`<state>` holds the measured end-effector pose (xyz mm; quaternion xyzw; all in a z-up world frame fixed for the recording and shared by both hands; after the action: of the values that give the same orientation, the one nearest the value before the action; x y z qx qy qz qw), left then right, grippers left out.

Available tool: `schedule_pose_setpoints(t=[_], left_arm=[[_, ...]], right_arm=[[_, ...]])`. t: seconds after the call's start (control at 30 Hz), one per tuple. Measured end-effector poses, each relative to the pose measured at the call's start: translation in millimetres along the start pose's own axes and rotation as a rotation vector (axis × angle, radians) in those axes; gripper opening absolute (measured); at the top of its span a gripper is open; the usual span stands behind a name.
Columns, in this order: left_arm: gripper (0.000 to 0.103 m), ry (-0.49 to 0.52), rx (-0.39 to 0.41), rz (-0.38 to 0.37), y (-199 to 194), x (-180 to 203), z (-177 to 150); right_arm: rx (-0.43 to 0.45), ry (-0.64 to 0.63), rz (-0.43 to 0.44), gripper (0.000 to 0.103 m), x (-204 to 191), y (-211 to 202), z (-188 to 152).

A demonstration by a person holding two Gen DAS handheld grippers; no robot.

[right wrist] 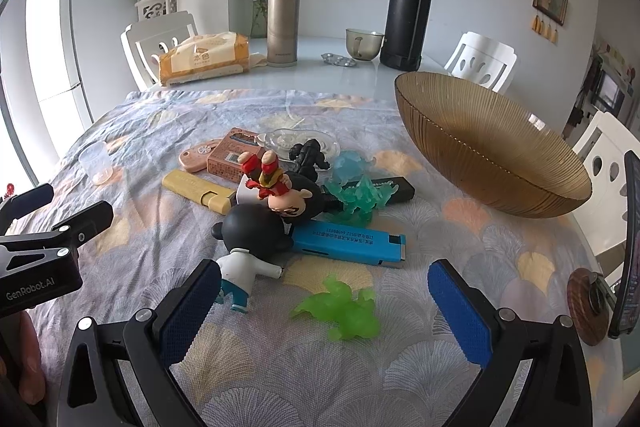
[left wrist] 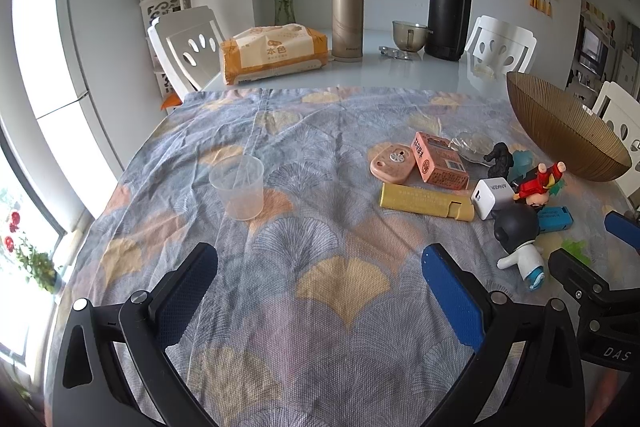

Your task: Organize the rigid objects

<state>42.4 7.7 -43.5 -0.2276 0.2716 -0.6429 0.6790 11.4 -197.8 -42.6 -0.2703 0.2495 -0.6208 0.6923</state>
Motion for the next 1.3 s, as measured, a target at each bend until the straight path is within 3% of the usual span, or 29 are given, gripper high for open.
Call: schedule_pose_setpoints(t=[0.33, 0.73, 0.8, 1.03, 1.17, 1.3], left_arm=[[0.102, -0.003, 0.003, -0.002, -0.9, -1.4, -1.0], [0.102, -0.137, -0.033, -0.087, -3.1, -28.0, 0.1], [0.102, -0.129, -0.047, -0.112, -5.9, -36.3, 0.2], [0.102, -0.095, -0.083, -0.099, -6.0, -78.2, 12.8], [0.102, -0.039, -0.119, -0.126, 10.0, -72.8, 26.5], [0.102, -0.009, -0.142, -0.089, 32.0, -63.9, 42.0]], right_arm=[[0.006, -0.003, -0.002, 0.103, -1.0, -0.6, 0.0], [0.014, 0.007, 0.001, 0.103, -0.7, -1.7, 0.1], [0.019, 0.008, 0.003, 0.103, 0.0, -3.3, 0.7], [0.005, 0.014, 0.014, 0.103, 2.7, -4.9, 0.4], [-0.075, 0.041, 0.089, 0.103, 6.0, -2.8, -1.6], [-0.121, 0.037, 0.126, 0.103, 14.6, -12.9, 3.6]])
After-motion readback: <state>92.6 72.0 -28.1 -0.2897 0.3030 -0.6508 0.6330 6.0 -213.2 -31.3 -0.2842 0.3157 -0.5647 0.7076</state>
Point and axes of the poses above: each gripper's, at about its wrist camera, not at the fingertips, and y roughly the way its jaws point, x to its right, z to its top, the point moved 5 cm from there along y, roughly the way its jaws point, and after that the axes turned 6 degrees about z, right-handed, at the moved point
